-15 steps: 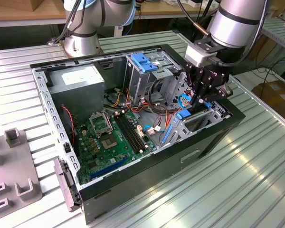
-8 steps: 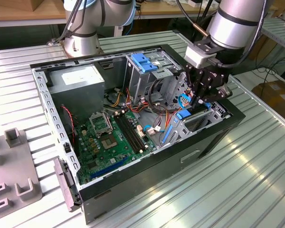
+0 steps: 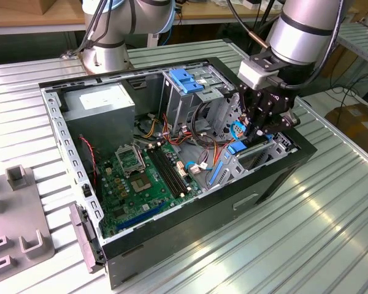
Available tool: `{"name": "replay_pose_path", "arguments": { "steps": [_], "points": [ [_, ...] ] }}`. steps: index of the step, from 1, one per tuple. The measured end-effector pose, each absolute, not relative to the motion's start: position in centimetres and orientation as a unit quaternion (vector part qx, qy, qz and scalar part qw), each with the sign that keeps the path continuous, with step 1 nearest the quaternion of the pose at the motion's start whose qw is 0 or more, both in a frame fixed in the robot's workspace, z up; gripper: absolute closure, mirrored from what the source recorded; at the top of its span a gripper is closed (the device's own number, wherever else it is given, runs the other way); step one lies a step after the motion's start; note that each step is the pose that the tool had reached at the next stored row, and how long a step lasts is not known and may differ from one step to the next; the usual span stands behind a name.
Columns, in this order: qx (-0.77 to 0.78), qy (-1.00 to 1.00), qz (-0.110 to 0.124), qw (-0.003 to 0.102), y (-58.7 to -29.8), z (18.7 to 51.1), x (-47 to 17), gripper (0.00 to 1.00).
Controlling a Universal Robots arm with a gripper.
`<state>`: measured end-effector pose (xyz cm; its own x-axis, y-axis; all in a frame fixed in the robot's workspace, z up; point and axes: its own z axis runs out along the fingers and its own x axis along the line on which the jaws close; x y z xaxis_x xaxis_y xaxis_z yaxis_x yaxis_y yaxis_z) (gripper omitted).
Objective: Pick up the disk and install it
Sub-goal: 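Insert the second disk wire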
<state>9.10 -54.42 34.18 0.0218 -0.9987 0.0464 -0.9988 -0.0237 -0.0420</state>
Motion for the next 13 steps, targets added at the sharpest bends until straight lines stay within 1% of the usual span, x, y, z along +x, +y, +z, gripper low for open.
{"name": "replay_pose_path", "arguments": {
  "steps": [7, 10, 11, 12, 13],
  "points": [
    [0.715, -0.699, 0.031, 0.001, -54.4, 35.5, 9.1, 0.76],
    [0.715, -0.699, 0.031, 0.001, -54.4, 35.6, 9.1, 0.76],
    [0.715, -0.699, 0.031, 0.001, -54.4, 35.6, 9.1, 0.78],
    [0.715, -0.699, 0.031, 0.001, -54.4, 35.6, 9.1, 0.89],
    [0.715, -0.699, 0.031, 0.001, -54.4, 35.7, 9.1, 0.89]
  ]
}}
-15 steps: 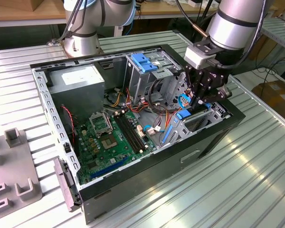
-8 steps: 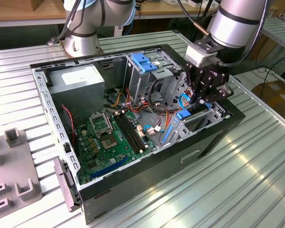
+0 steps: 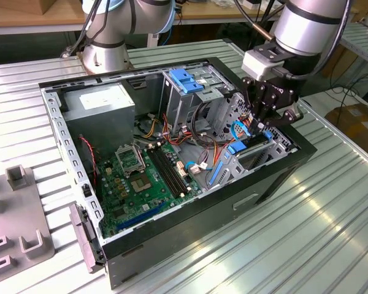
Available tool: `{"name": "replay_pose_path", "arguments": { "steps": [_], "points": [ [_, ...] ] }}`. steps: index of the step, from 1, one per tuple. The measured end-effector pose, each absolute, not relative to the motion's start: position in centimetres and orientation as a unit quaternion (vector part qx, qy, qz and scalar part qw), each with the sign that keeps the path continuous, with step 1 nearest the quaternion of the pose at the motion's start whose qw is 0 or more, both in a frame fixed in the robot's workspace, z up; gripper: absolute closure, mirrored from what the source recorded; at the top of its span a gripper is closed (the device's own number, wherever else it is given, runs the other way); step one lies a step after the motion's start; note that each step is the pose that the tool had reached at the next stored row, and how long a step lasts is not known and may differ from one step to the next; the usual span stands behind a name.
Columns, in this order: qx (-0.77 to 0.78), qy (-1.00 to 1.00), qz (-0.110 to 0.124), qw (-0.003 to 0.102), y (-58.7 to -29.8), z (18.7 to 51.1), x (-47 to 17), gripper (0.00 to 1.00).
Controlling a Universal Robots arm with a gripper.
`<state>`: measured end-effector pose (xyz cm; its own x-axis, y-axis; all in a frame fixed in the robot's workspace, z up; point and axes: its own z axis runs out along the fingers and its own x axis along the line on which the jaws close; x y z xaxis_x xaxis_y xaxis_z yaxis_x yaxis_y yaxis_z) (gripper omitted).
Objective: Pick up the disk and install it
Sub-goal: 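Insert the second disk wire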
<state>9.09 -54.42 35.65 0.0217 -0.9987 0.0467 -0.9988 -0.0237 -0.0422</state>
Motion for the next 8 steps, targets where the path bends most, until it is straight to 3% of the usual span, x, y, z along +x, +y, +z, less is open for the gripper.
{"name": "replay_pose_path", "arguments": {
  "steps": [8],
  "points": [
    [0.715, -0.699, 0.032, 0.001, -54.42, 35.81, 9.09, 0.89]
  ]
}}
